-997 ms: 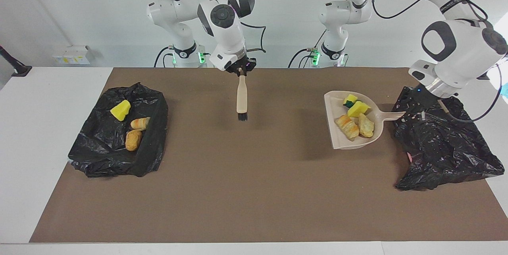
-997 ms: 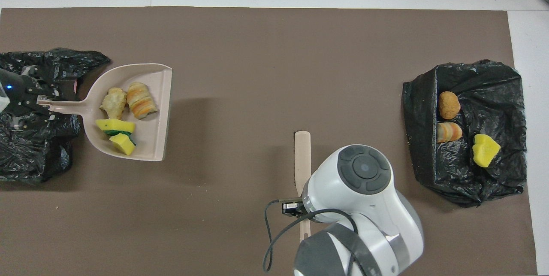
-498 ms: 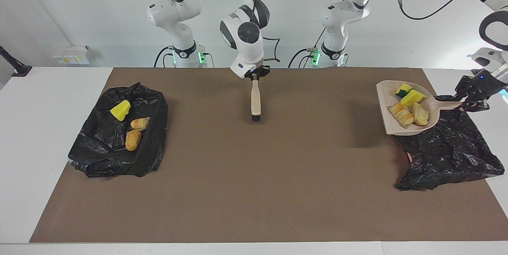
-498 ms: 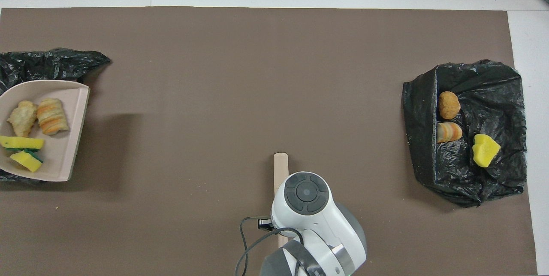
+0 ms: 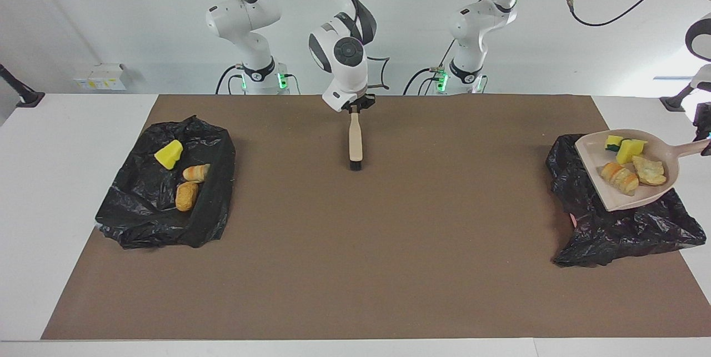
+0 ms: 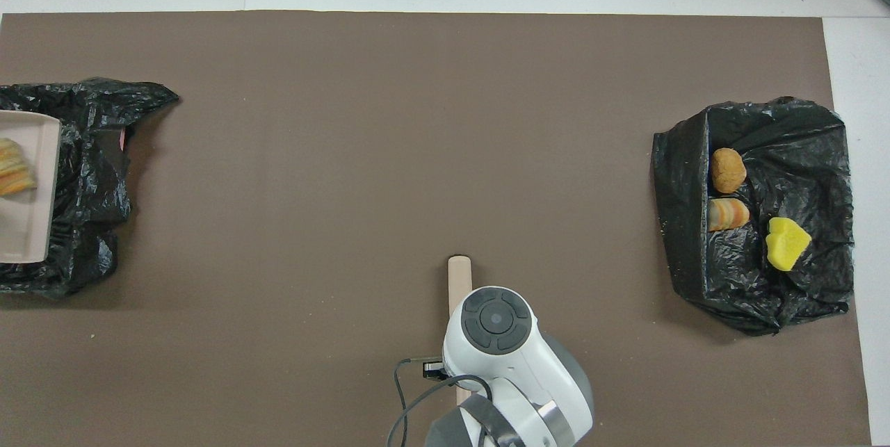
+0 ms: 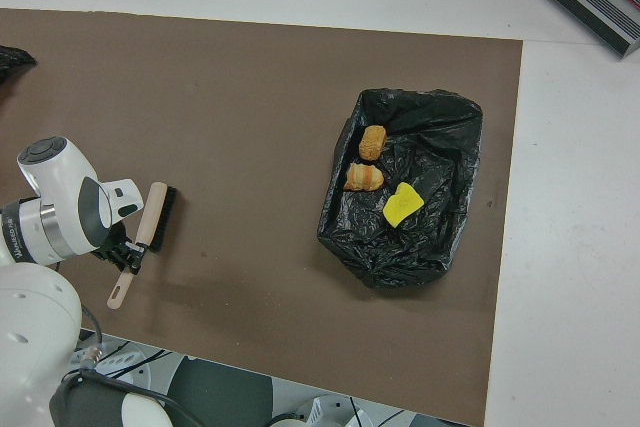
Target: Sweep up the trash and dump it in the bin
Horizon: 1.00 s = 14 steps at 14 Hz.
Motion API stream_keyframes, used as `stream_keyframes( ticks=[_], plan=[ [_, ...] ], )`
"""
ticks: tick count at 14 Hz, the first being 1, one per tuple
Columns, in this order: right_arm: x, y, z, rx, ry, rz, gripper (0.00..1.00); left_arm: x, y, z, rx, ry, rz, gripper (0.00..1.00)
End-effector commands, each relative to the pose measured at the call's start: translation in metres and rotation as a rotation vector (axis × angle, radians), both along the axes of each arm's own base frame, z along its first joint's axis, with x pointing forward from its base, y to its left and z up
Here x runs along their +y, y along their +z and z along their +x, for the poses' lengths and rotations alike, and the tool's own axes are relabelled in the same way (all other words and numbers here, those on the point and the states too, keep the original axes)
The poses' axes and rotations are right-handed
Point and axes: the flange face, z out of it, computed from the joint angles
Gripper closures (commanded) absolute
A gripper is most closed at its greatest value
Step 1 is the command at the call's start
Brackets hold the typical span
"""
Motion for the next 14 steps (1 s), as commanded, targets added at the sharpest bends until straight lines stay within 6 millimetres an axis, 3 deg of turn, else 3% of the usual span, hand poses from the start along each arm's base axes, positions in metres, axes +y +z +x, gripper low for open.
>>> stream_keyframes(
  ticks=[1,2,3,4,5,8,10,14],
  plan=[
    [-0.001,-0.003,-0.011,-0.004,0.000,0.002,0.91,-0.005,0.006,0.009,0.003,0.081,0.166,1.00],
    [0.000,-0.004,-0.009,-0.003,0.001,0.005,0.63,-0.016,0.008,0.012,0.007,0.102,0.228,1.00],
    [0.000,-0.003,-0.005,-0.006,-0.002,0.006,0.22,-0.027,0.007,0.014,0.022,0.101,0.281,1.00],
    [0.000,-0.001,0.000,-0.028,0.010,0.007,0.00,-0.029,0.008,0.014,0.023,0.108,0.310,1.00],
    [0.002,0.007,0.008,-0.057,0.009,0.023,0.00,-0.029,0.008,0.014,0.022,0.113,0.327,1.00],
    [-0.014,0.025,0.058,-0.178,-0.001,0.046,0.00,-0.048,0.023,0.023,0.003,0.103,0.402,1.00],
    [-0.026,0.037,0.083,-0.251,0.003,0.028,0.00,-0.056,0.046,0.022,-0.012,0.092,0.447,1.00],
    [-0.072,0.074,0.138,-0.349,-0.074,0.018,0.00,-0.072,0.083,0.009,0.033,0.130,0.467,1.00]
  ],
)
